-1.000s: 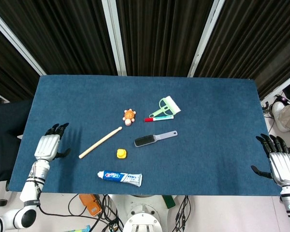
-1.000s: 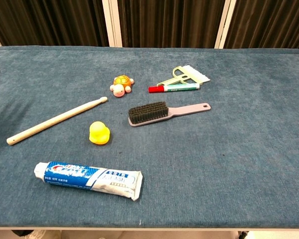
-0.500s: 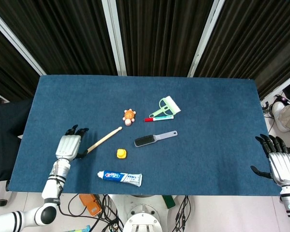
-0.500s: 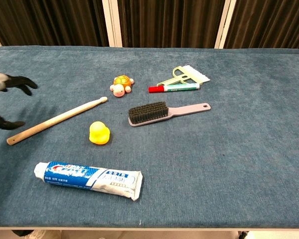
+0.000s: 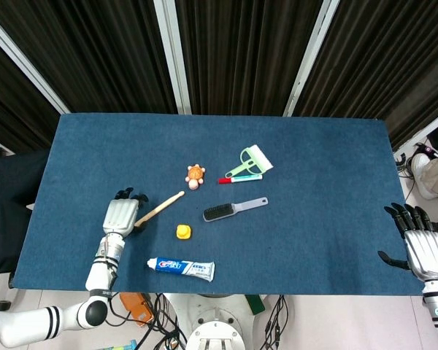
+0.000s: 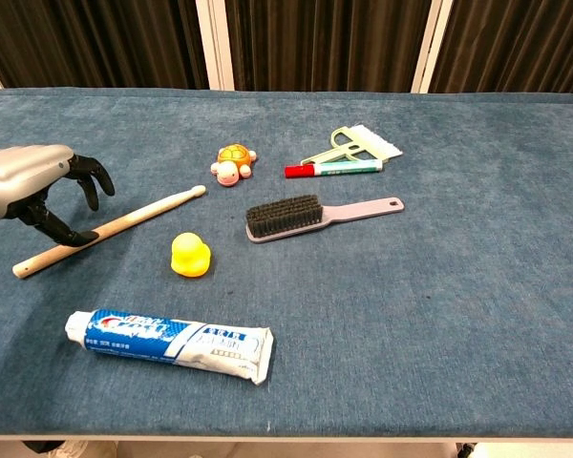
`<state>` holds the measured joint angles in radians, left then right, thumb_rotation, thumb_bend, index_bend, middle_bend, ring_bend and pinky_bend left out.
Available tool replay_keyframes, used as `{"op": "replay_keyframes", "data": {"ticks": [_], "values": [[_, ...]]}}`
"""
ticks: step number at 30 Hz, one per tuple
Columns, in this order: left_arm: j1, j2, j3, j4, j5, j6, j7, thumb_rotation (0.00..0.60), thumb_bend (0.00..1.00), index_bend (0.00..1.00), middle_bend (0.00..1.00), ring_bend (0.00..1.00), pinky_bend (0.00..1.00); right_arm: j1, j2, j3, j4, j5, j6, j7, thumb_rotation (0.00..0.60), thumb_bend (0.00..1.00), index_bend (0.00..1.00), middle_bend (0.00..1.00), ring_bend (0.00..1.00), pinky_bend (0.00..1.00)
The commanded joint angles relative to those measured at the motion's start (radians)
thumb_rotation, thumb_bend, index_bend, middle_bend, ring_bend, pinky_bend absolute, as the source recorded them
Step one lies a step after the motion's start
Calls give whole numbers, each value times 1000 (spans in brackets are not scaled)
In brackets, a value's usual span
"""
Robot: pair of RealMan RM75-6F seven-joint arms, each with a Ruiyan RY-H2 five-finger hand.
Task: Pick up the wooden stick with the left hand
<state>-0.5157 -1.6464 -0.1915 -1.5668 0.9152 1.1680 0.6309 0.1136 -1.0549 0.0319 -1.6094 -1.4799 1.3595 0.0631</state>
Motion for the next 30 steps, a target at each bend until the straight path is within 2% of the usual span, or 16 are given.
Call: {"op": "replay_keyframes", "data": {"ticks": [1,10,21,25,30], "values": [[-4,-8,4,7,-7,4,1,600,234,315,398,124,153,0,0,0,0,1,-1,0,600,293,164,136,83,0],[-10,-32,19,24,-7,19,0,600,239,438,521,221,153,1,0,0,-1,3,-3,3,600,293,164,136,83,0],[-19,-62,27,68,-20,15,-3,600,260,481,563,250,153,2,1,0,-2,5,-6,7,600,293,165,136,84,0],[-20,-70,28,79,-21,13,-9,600,309,528,611,279,153,2,1,0,-2,6,-6,8,600,293,165,136,83,0],[-17,-70,29,97,-17,3,-38,600,422,599,662,313,158,3,1,-1,-3,7,-8,12,600,293,165,137,84,0]]}}
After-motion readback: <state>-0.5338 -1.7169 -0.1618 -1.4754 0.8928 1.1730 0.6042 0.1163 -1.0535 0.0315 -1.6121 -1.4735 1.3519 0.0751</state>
